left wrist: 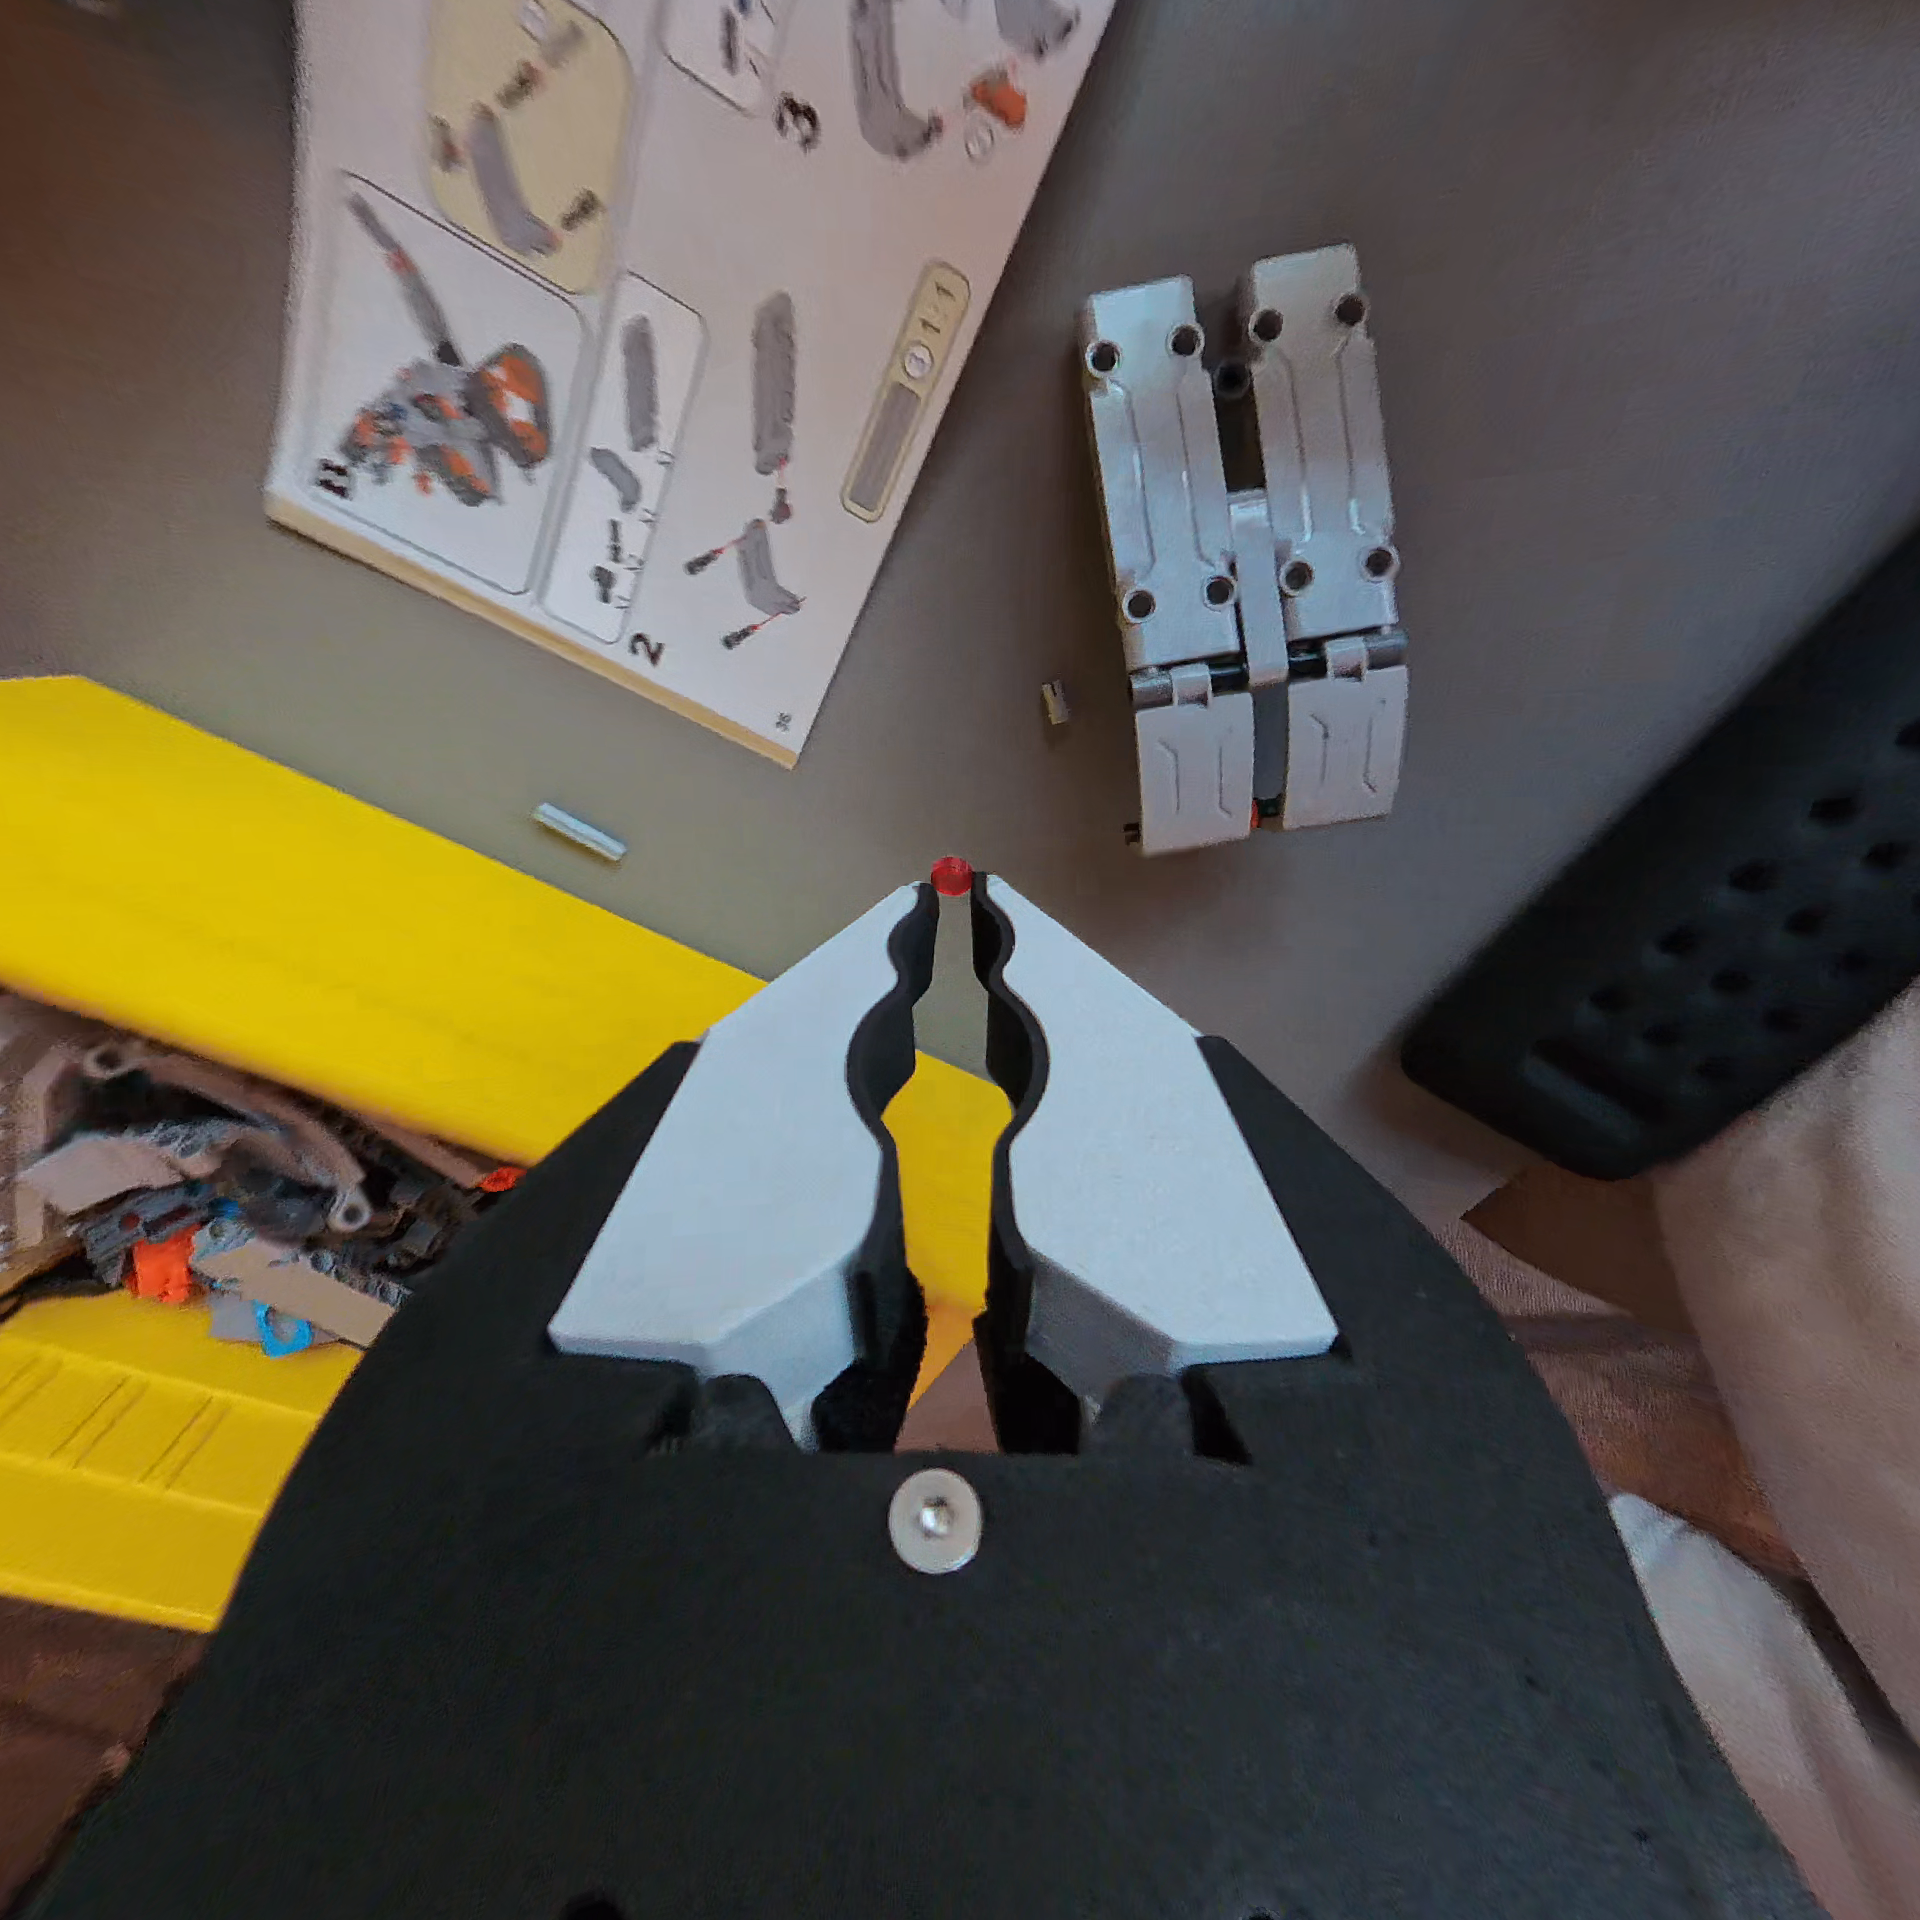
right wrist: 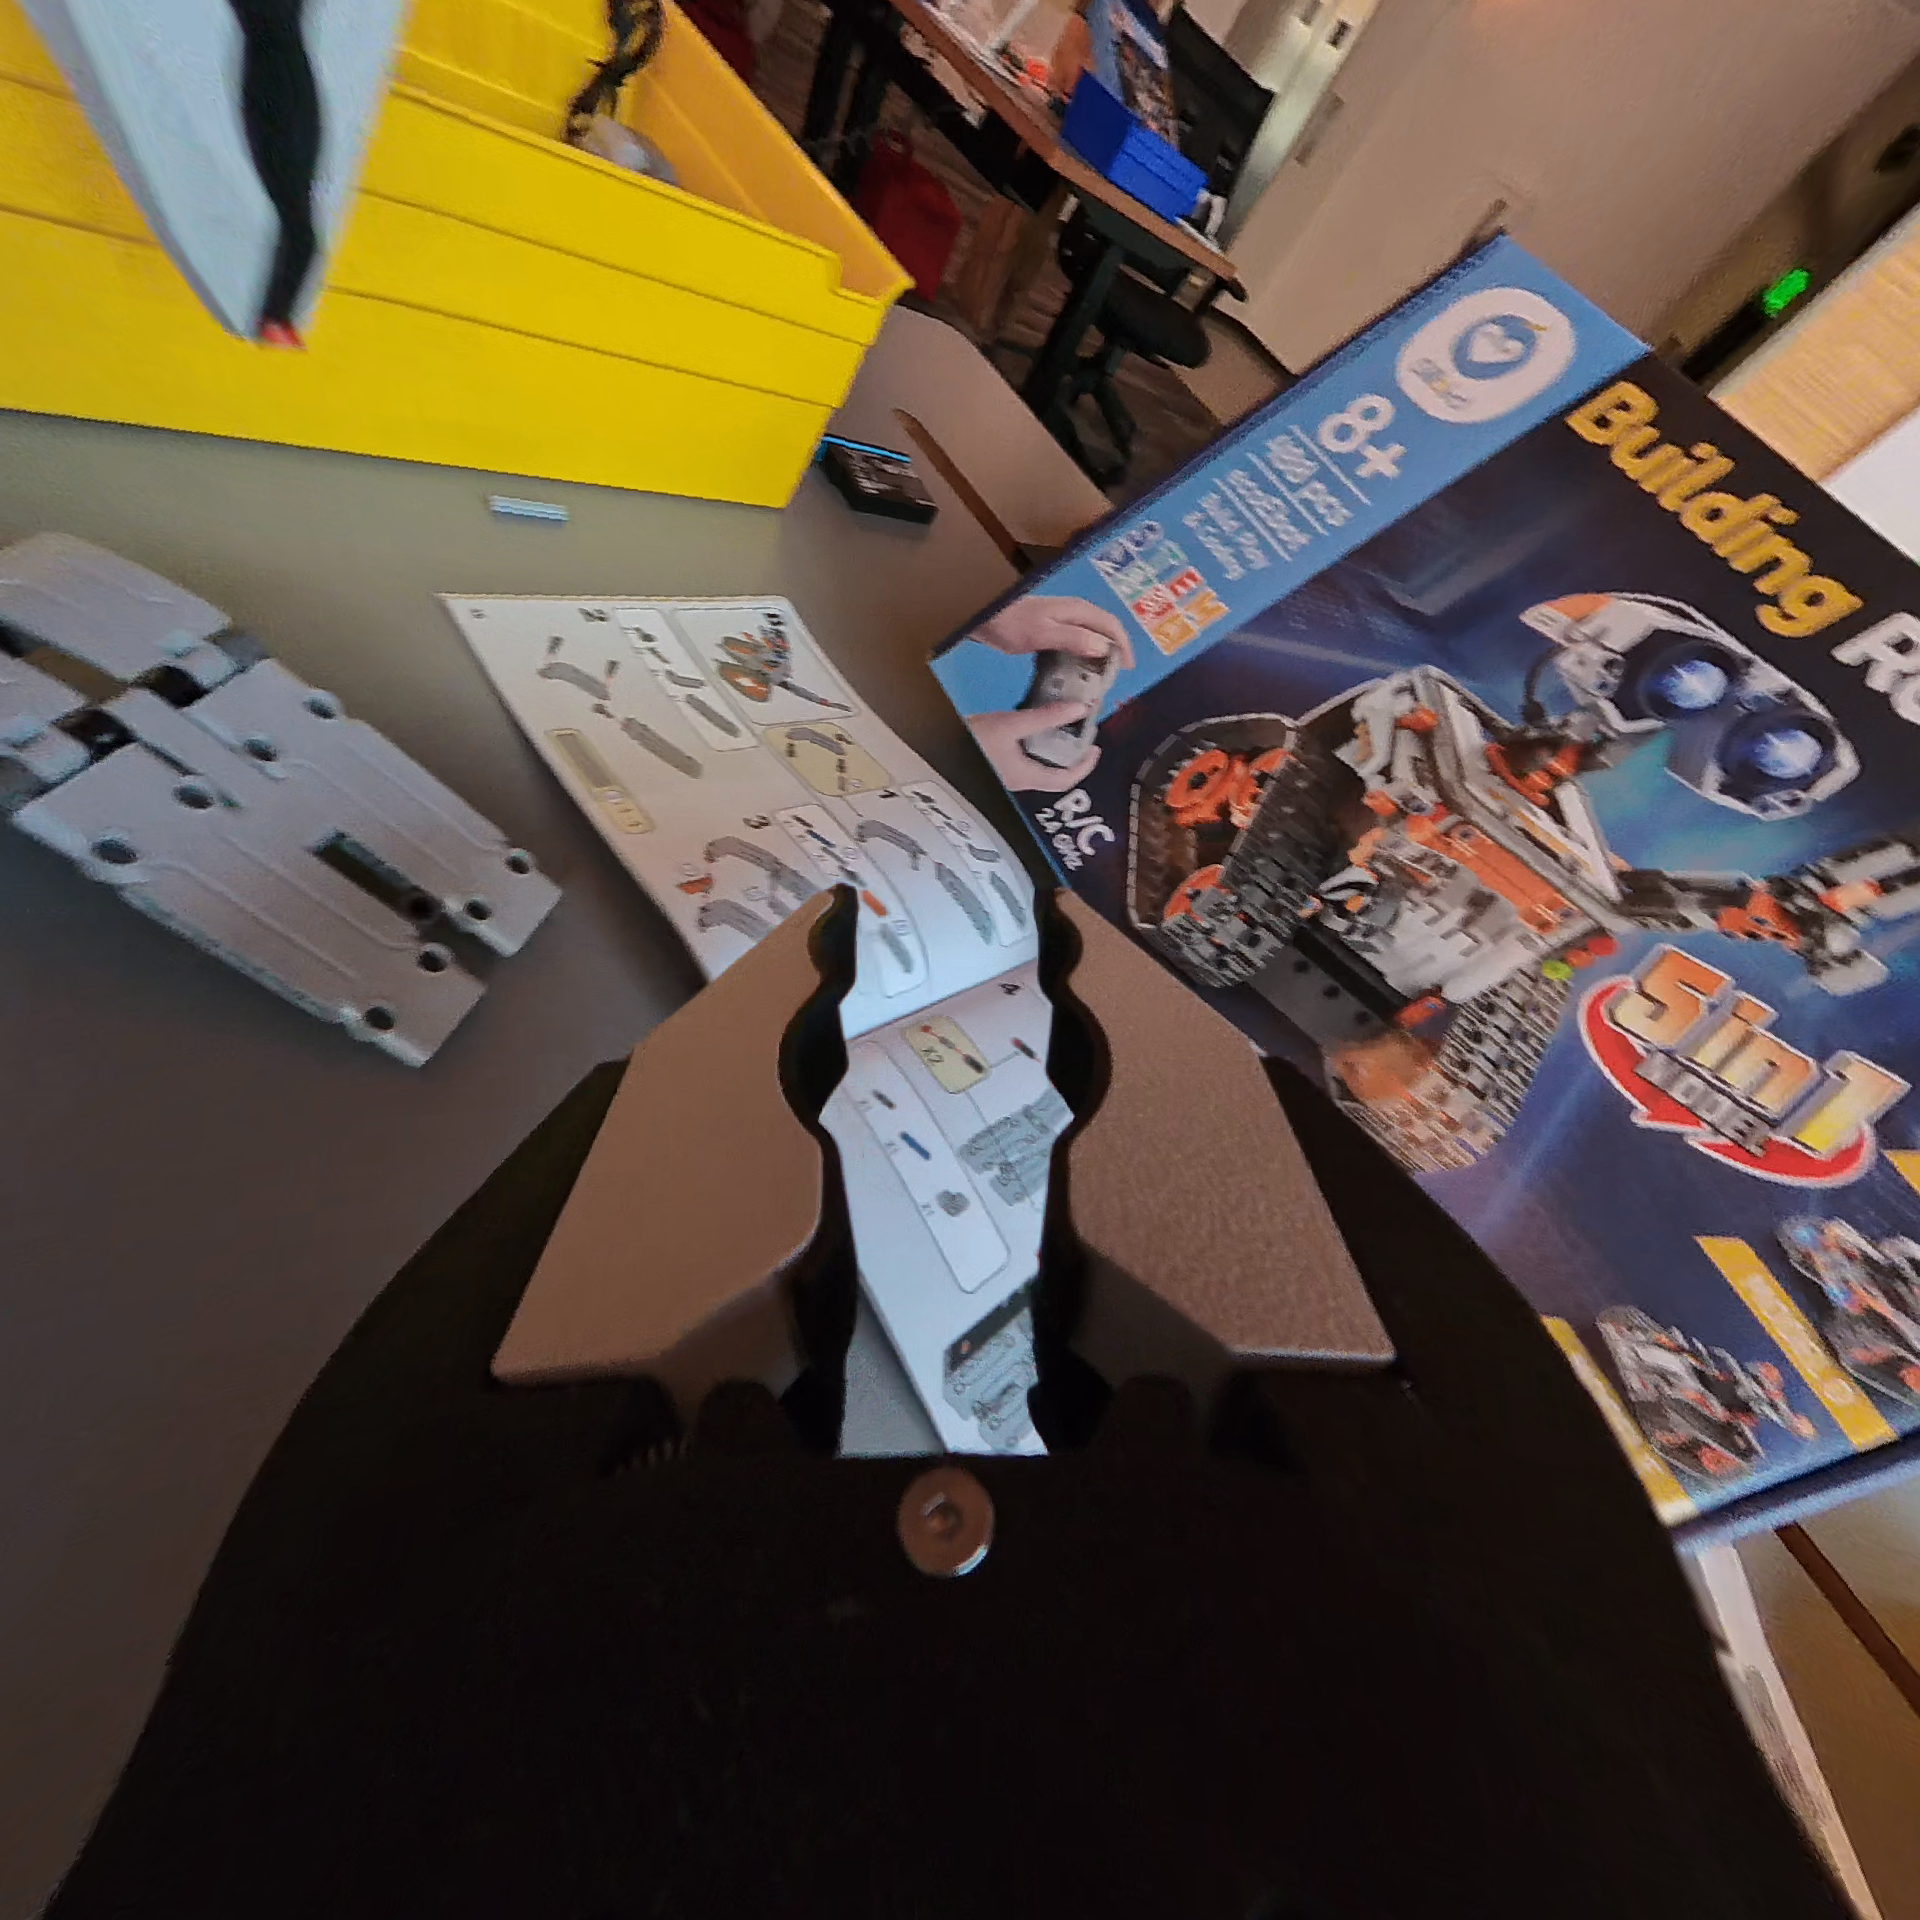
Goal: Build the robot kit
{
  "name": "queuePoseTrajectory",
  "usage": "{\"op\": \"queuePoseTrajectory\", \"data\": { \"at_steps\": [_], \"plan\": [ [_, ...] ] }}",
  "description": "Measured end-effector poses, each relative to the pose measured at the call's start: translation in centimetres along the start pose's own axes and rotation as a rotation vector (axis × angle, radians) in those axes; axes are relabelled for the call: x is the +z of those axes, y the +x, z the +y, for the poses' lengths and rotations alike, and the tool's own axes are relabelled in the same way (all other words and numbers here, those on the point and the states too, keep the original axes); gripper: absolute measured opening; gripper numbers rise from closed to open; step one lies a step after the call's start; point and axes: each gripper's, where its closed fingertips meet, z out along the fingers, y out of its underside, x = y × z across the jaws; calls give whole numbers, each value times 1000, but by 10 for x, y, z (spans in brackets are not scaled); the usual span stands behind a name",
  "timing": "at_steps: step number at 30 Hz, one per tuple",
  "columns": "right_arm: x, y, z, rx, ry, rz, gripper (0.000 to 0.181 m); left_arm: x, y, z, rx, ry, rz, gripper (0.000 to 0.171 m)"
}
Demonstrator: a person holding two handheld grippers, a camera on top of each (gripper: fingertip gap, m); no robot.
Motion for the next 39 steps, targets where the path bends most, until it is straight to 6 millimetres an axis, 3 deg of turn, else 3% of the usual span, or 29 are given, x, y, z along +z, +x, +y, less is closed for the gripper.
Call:
{"op": "queuePoseTrajectory", "data": {
  "at_steps": [5, 10, 16, 20, 22, 25, 27, 28, 33, 39],
  "plan": [
    [-2, -51, -6, -26, 36, -291, 36, 43, 7, 2, 13, -190, 30, 4],
    [-25, -108, -21, -9, 71, -625, 43, 64, 11, 0, 39, -273, 14, 4],
    [-20, -143, -33, -261, 112, -518, 53, 70, 14, -1, 20, -274, 59, 5],
    [-9, -136, -27, -525, 98, -242, 45, 70, 15, 0, -13, -273, 93, 13],
    [-7, -146, -29, -581, 116, -231, 45, 69, 15, 1, -23, -274, 106, 27],
    [4, -154, -24, -647, 86, -187, 43, 63, 10, 3, -41, -256, 99, 28],
    [9, -151, -22, -680, 65, -145, 30, 53, 3, 2, -62, -212, 83, 28],
    [9, -150, -21, -683, 63, -134, 13, 47, 0, 1, -74, -182, 79, 28],
    [-13, -127, -20, -658, 71, -56, 6, 18, -11, 5, -121, -68, 45, 28],
    [-42, -108, 1, -668, 4, 15, 6, 5, -13, 10, -112, -43, -2, 26]
  ]
}}
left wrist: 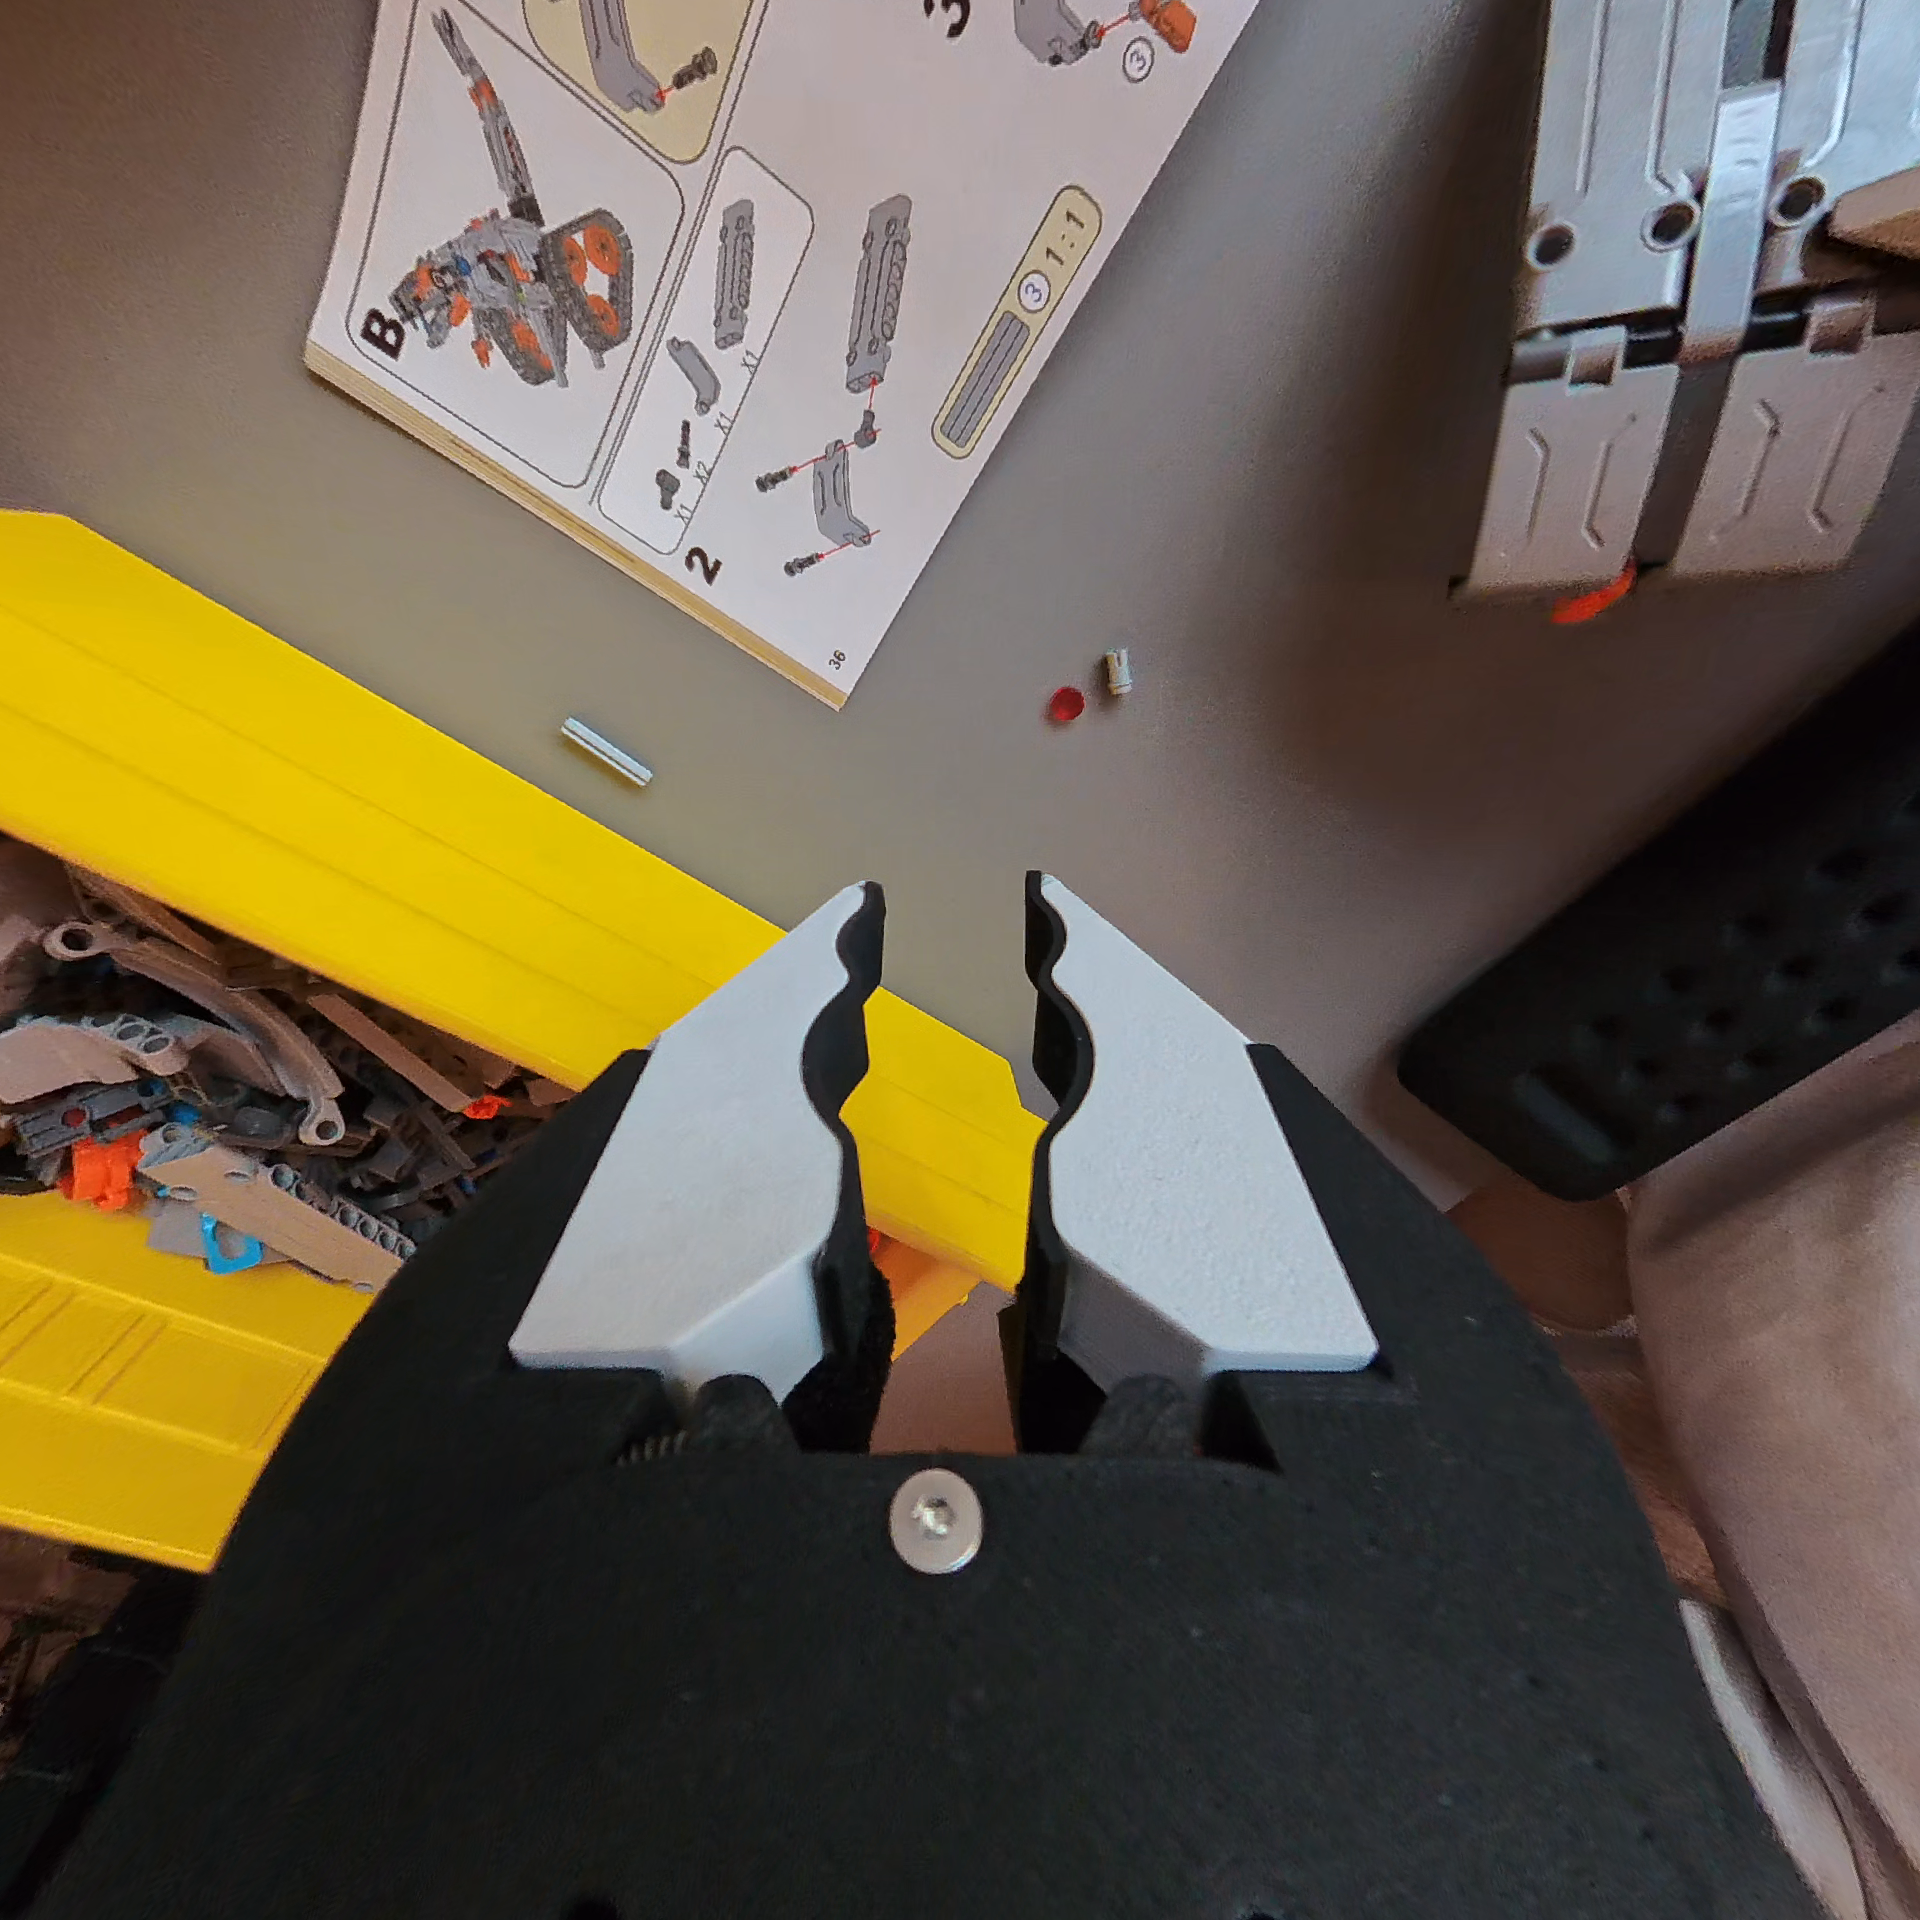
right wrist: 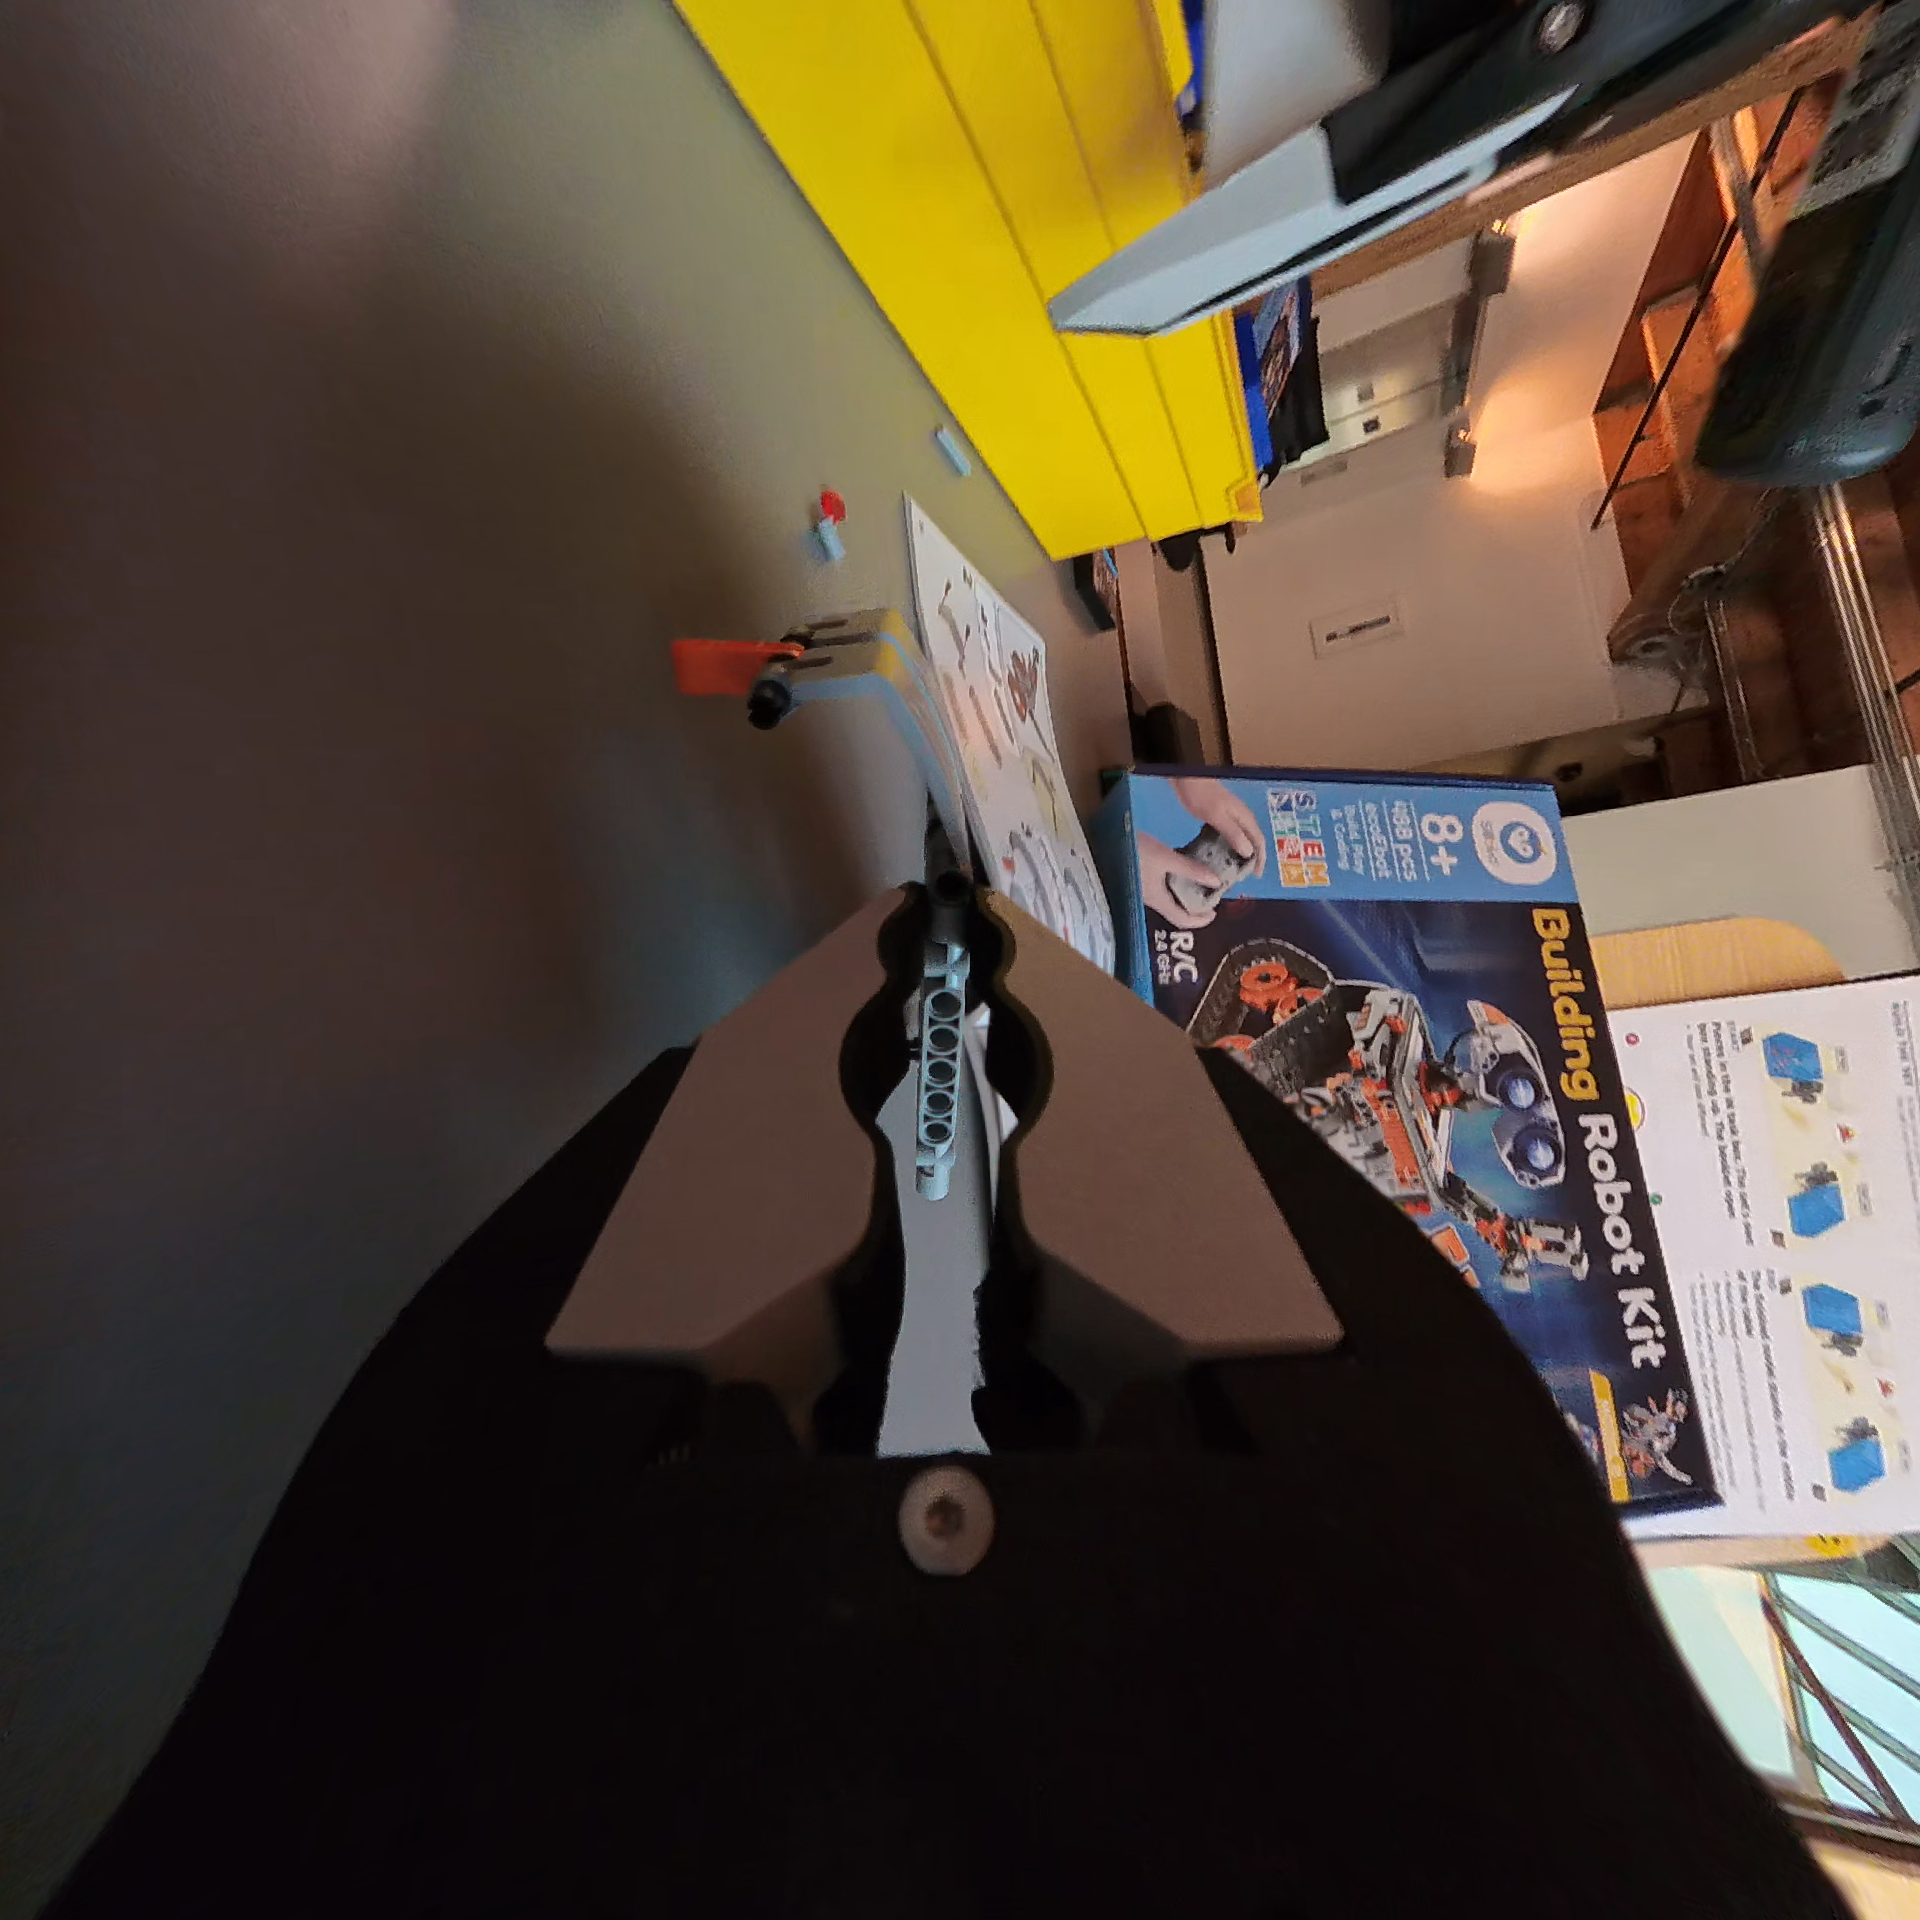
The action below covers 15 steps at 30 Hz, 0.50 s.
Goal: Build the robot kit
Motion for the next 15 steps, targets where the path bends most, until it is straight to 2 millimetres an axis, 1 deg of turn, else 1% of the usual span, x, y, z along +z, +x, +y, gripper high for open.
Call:
{"op": "queuePoseTrajectory", "data": {
  "at_steps": [2, 4, 7, 9, 11, 15],
  "plan": [
    [2, 0, 3, -8, -27, 3, 6, -2, 2, -2, 12, 14, -9, 25],
    [7, 1, 4, -4, -37, 8, 6, -6, 3, -6, 21, 34, -30, 19],
    [16, -2, 7, 12, -46, -18, 6, -15, 3, -12, 19, 88, -54, 17],
    [15, -8, 1, 16, 6, -49, 9, -21, 2, -10, 16, 106, -68, 19],
    [11, -18, -5, 42, 58, -112, 17, -30, -1, -5, 10, 133, -86, 20],
    [7, -22, -7, 104, 84, -156, 26, -57, -12, 1, -54, 263, -85, 22]
  ]
}}
